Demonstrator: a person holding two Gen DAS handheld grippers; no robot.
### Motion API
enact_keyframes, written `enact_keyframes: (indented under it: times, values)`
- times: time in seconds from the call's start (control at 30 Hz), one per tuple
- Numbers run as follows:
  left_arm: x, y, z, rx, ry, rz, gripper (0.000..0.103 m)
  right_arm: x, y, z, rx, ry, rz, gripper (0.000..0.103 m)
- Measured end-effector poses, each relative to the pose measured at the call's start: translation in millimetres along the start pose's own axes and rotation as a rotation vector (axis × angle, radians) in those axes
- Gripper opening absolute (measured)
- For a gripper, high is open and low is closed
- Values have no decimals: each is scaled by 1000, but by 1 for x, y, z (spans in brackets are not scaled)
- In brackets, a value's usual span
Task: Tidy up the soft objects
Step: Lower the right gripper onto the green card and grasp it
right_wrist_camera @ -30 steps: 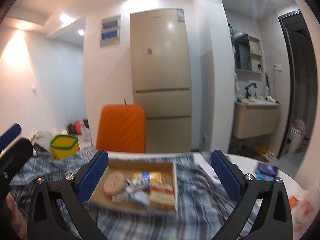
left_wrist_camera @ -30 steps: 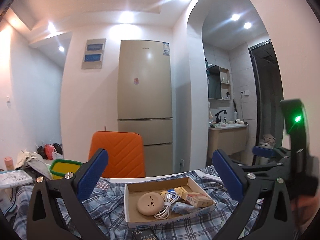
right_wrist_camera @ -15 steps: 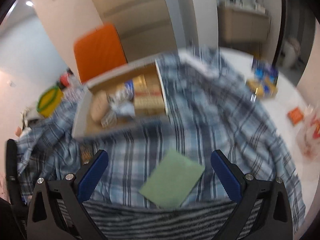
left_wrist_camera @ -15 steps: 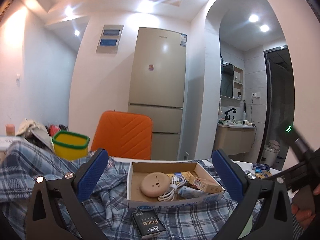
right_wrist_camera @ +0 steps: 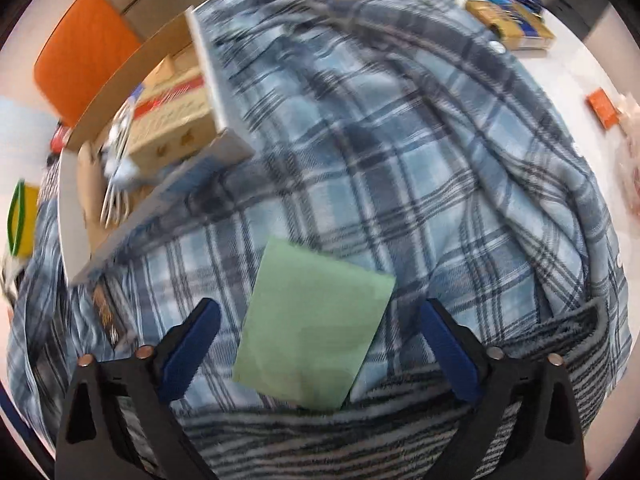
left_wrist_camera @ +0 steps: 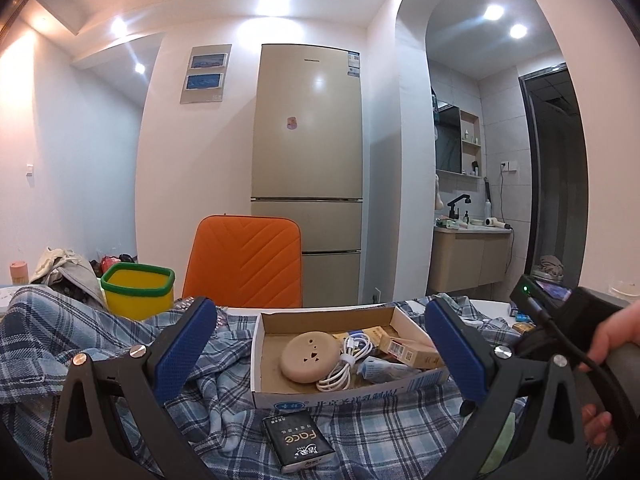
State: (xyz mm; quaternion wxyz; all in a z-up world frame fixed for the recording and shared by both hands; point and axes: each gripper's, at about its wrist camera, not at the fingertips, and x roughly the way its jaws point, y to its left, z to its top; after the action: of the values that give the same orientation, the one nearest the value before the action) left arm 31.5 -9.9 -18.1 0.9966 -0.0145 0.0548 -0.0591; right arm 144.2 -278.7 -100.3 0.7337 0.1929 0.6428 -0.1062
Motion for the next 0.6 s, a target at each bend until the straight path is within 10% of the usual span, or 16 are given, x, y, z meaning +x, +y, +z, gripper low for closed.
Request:
enact_keyframes:
  times: [0.6]
  values:
    - [0,3,0,-15,13,-2,103,0,-8,7,120,-6,-96,91]
